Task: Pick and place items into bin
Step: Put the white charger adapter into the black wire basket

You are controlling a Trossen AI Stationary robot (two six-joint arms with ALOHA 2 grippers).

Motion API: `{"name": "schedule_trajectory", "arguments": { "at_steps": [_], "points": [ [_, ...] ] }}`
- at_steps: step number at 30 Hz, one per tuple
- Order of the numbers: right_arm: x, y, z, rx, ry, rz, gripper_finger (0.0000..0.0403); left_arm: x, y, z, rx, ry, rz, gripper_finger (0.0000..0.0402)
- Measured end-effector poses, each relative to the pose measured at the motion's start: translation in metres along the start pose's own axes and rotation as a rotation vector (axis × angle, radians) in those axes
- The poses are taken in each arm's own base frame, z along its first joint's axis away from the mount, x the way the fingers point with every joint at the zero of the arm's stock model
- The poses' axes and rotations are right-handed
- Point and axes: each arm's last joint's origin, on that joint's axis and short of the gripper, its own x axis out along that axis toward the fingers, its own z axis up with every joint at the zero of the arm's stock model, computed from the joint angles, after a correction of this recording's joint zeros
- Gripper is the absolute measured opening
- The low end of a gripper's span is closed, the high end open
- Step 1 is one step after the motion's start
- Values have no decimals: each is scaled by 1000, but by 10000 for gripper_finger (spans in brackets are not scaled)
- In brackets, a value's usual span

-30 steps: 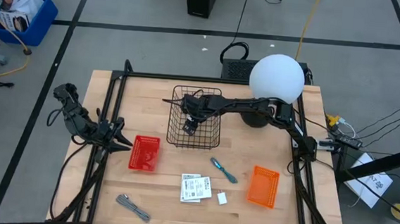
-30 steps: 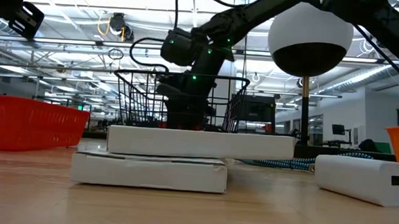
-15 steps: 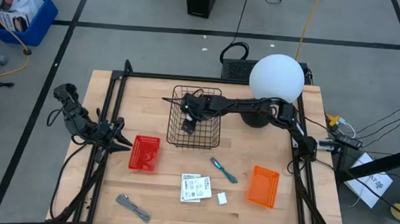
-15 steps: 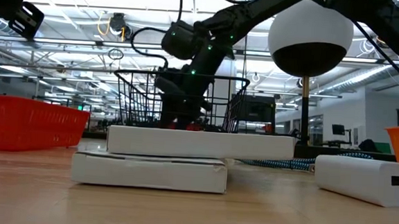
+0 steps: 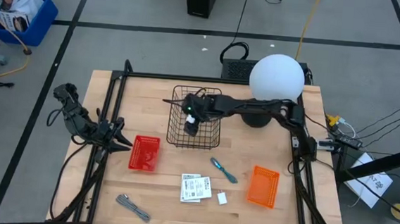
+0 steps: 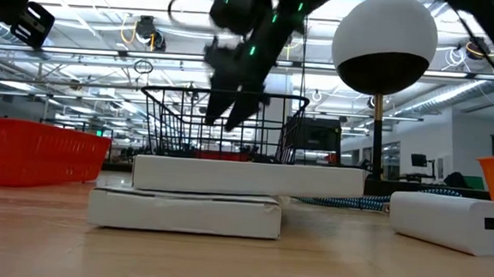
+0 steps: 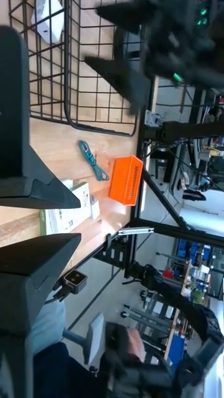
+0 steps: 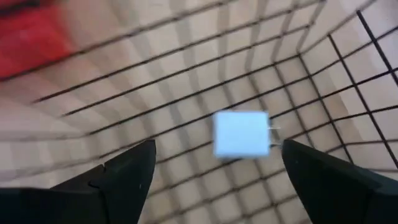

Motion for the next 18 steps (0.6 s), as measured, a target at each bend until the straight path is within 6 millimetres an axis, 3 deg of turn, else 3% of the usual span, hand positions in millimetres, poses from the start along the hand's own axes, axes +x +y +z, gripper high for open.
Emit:
{"name": "schedule_trajectory", "arguments": {
  "at_steps": [6,12,15,18],
  "points": [
    [-65,51,-8,-121,-63,83,343,0,0,0,1,1,0,77],
    [-122,118,-36,-281,-122,185,340,0,0,0,-1,-1,-1,76],
    [-138,152,-61,-390,-118,249,340,0,0,0,0,0,-1,76],
    [-138,185,-94,-517,-101,302,340,0,0,0,0,0,-1,76]
  ]
}}
